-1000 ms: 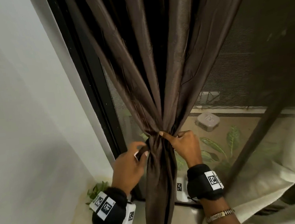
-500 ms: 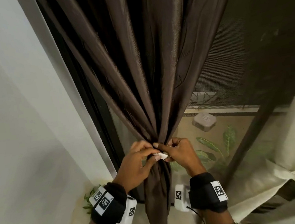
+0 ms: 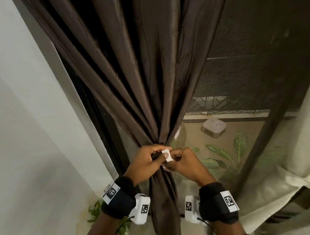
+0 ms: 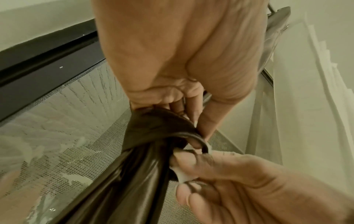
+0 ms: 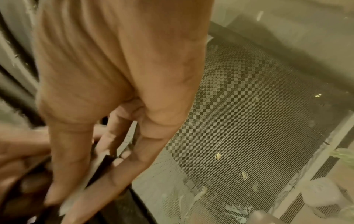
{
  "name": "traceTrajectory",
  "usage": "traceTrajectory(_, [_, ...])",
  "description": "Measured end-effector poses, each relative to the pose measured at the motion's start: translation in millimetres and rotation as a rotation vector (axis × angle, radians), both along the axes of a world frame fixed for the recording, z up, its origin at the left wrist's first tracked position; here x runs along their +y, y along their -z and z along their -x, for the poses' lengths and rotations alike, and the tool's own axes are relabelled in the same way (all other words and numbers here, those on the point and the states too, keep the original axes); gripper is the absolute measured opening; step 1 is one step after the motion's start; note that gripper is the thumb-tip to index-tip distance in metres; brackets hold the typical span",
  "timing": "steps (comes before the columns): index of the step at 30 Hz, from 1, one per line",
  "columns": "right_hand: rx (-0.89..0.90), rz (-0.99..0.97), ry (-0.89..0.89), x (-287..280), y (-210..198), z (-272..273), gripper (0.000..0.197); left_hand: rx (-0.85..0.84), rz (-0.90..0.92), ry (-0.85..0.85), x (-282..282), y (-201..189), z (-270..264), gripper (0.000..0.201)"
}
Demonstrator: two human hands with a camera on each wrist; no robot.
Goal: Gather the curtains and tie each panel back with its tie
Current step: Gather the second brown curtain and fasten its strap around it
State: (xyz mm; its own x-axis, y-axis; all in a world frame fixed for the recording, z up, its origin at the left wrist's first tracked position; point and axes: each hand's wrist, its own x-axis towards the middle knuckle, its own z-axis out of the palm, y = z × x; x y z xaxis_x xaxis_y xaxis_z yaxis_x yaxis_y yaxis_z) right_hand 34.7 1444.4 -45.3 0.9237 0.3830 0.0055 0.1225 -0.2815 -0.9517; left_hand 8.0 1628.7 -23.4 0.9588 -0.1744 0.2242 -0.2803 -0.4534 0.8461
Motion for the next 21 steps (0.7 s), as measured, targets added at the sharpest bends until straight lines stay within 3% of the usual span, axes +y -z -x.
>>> traceTrajectory(3, [0.057, -0.047, 0.003, -9, -3, -1, 0.014, -0.009, -0.062, -0.098, 0, 4, -4, 0.038])
traceTrajectory(7, [-0.007, -0.074, 0.139, -12, -9, -2, 0.033, -0.065, -0.09, -0.194, -5, 7, -3, 0.042])
traceTrajectory(14, [-0.14, -0.049, 0.28, -14, -17, 5, 0.017, -0.012, -0.106, -0.125, -6, 8, -3, 0.045])
traceTrajectory(21, [-0.293, 0.118, 0.324, -1, -22, 14, 0.023, 0.006, -0.054, -0.145, -6, 11, -1, 0.05])
